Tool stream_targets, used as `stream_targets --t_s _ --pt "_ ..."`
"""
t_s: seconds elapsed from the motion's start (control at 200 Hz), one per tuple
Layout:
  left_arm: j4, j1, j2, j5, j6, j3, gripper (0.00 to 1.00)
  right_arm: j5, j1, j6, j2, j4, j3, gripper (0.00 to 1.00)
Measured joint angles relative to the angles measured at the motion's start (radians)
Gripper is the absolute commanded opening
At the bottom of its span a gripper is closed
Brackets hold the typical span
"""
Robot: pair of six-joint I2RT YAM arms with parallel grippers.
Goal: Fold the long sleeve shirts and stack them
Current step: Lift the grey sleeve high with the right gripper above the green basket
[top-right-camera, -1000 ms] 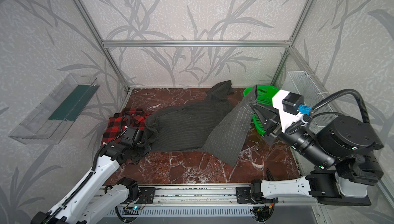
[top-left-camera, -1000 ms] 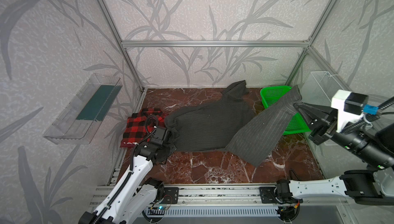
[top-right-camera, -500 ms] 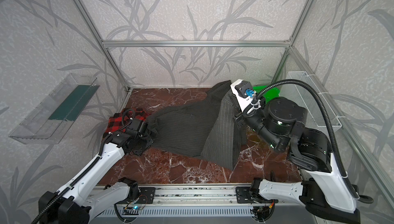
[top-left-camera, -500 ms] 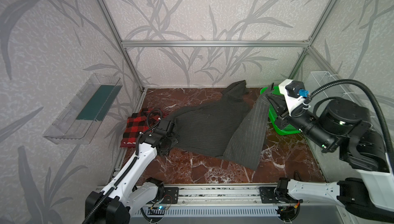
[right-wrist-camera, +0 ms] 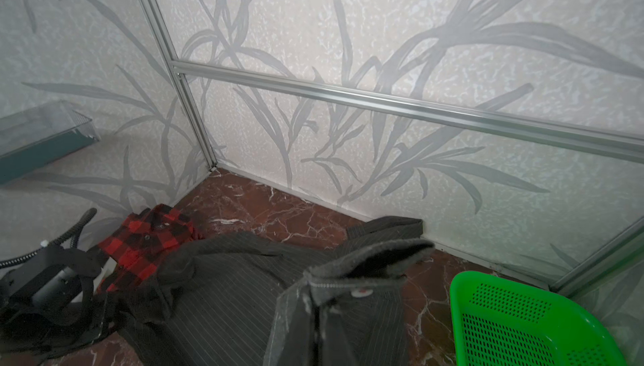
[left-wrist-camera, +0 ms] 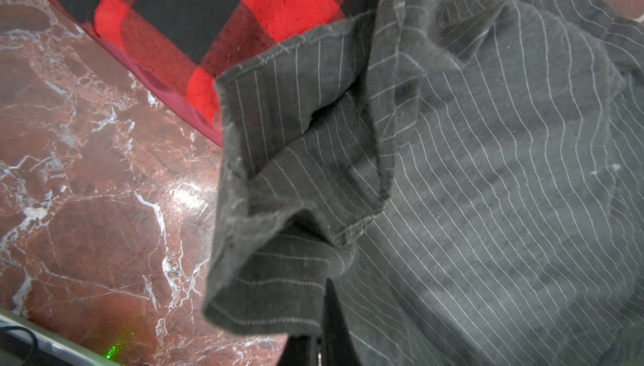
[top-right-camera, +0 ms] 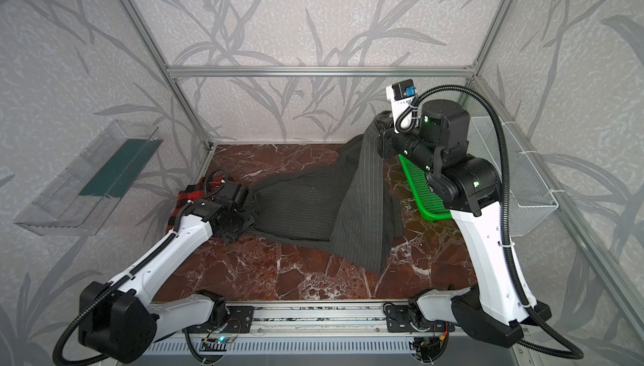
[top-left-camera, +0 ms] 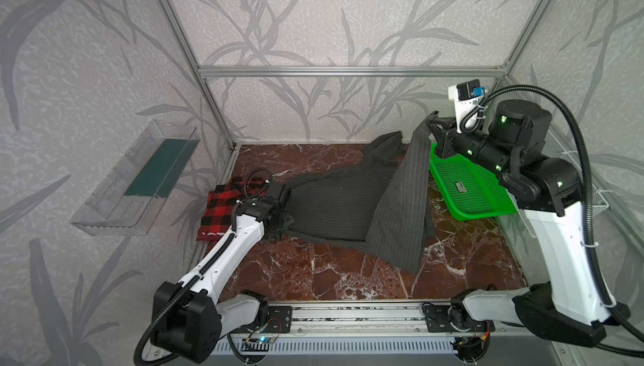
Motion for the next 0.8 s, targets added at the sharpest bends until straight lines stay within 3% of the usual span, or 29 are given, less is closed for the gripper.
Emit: stream_targets --t_s 0.17,0.55,0.8 --pt "0.011 0.000 0.062 -0.011 -0.004 0.023 0.00 -0.064 -0.058 0.005 0.139 0.016 0.169 0.00" --pt "0.036 0.018 0.216 -0.029 -0.005 0.074 0.00 -0.116 -0.138 -0.027 0.435 0.042 0.337 0.00" --pt "0.007 0.023 0.346 -0.031 0.003 0.184 0.00 -0.181 -0.189 -0.060 0.585 0.077 0.455 0.00"
